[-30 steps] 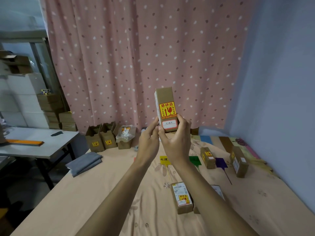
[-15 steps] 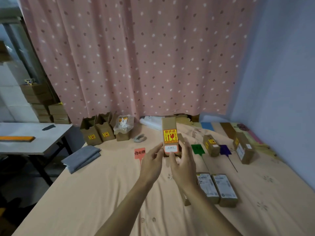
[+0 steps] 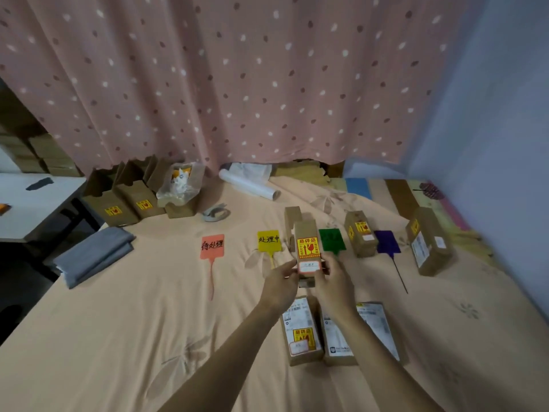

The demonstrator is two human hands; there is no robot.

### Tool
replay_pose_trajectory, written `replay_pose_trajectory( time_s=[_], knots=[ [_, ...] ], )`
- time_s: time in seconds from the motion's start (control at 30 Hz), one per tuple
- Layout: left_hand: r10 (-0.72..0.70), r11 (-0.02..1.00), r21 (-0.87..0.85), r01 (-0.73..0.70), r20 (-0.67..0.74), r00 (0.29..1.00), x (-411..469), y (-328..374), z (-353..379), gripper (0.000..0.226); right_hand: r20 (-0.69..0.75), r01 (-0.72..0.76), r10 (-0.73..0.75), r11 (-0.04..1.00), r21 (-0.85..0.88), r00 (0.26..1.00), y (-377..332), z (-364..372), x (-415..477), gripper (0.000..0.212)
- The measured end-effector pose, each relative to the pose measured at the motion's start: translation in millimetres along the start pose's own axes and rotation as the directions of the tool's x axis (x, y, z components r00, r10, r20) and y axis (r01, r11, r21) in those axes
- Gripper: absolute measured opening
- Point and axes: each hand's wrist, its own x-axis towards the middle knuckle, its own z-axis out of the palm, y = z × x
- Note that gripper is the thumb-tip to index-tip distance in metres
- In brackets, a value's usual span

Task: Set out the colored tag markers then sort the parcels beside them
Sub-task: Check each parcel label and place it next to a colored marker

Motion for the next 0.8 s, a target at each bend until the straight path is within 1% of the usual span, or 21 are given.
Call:
replay_pose_trajectory(
  time_s=[0.13,0.23,0.47,0.6,0.7,0.8],
  knots=[
    [-0.097,0.992,0.085,0.097,-0.008,0.995,30.9,-18.5,19.7,0.048,0.100,-0.078,0.080,0.997,-0.016,0.992,34.7,9.3,29.1,0.033],
    [-0.159,0.982,0.097,0.161,-0.027,0.987,50.4,-30.2,25.7,0.050,0.153,-0.132,0.135,0.991,-0.026,0.979,51.4,21.3,48.4,0.033],
    [-0.260,0.949,0.175,0.262,-0.034,0.965,81.4,-47.2,31.1,0.045,0.240,-0.170,0.183,0.983,-0.073,0.953,74.8,51.4,76.2,0.036],
    [-0.269,0.955,0.131,0.265,0.016,0.963,89.8,-56.1,33.6,0.042,0.252,-0.184,0.203,0.978,-0.097,0.946,83.3,59.9,84.1,0.035],
    [-0.293,0.947,0.148,0.284,0.039,0.955,94.7,-56.2,35.8,0.043,0.248,-0.206,0.230,0.971,-0.118,0.941,85.9,62.9,90.1,0.035],
    [-0.301,0.941,0.175,0.290,0.041,0.953,96.2,-55.8,37.2,0.056,0.243,-0.218,0.240,0.969,-0.114,0.940,85.0,62.9,91.5,0.036]
  ],
)
